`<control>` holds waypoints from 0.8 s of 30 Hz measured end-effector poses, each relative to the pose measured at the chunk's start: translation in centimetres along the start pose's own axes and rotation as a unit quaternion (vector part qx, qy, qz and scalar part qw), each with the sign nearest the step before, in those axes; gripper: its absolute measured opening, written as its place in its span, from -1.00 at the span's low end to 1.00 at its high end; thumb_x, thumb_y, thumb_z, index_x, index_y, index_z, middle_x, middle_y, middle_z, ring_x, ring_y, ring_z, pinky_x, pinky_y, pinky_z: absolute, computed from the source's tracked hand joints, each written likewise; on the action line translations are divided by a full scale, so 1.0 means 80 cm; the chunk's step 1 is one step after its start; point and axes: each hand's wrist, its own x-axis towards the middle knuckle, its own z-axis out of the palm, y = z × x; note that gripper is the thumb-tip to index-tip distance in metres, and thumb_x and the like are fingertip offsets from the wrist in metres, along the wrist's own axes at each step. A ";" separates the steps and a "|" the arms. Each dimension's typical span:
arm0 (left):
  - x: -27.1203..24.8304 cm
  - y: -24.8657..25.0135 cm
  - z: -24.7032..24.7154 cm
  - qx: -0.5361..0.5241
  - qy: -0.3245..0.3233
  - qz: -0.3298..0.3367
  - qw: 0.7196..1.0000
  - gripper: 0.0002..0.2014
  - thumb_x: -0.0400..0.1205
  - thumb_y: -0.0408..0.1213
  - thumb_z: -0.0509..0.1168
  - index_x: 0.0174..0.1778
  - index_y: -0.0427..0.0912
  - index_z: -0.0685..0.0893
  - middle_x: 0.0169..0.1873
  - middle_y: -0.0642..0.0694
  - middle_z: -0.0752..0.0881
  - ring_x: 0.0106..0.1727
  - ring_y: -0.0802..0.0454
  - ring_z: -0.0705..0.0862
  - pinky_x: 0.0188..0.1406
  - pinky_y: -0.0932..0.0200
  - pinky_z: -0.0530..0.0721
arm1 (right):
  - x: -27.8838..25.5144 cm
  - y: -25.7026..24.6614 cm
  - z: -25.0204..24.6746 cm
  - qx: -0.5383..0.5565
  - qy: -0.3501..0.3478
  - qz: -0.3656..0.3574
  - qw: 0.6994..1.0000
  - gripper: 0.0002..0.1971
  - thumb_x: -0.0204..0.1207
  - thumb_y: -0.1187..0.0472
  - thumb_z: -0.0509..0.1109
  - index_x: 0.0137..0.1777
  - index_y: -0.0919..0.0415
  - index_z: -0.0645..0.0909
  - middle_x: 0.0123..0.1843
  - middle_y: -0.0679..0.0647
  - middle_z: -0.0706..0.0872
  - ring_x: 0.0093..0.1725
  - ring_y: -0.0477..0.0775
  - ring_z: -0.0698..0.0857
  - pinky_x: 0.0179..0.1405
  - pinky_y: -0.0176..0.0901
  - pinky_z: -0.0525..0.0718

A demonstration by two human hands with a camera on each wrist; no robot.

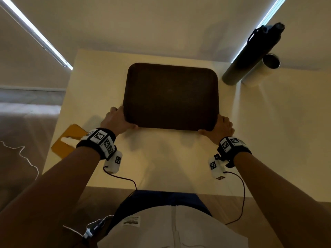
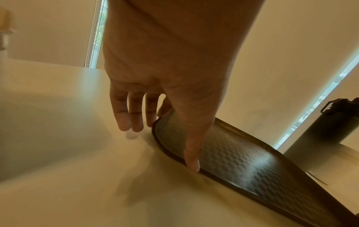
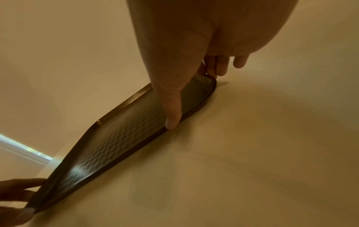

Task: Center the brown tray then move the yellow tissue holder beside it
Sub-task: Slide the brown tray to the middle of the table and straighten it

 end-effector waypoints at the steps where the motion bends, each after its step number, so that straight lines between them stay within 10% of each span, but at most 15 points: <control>1: 0.003 0.001 -0.003 -0.002 0.000 0.001 1.000 0.02 0.22 0.22 0.62 0.57 0.05 0.34 0.32 -0.27 0.51 0.32 -0.40 0.58 0.26 -0.37 0.62 | 0.005 -0.003 -0.001 0.002 0.001 -0.002 1.000 0.11 0.28 -0.27 0.62 0.68 0.21 0.15 0.64 0.31 0.29 0.60 0.46 0.29 0.57 0.39 0.31; 24: 0.039 -0.002 -0.022 0.003 0.008 0.035 0.999 -0.06 0.26 0.26 0.59 0.51 -0.02 0.43 0.25 -0.26 0.54 0.28 -0.34 0.60 0.18 -0.34 0.67 | 0.027 -0.029 -0.002 0.016 0.011 0.036 0.999 0.08 0.20 -0.24 0.67 0.62 0.14 0.23 0.57 0.28 0.36 0.52 0.44 0.38 0.48 0.39 0.41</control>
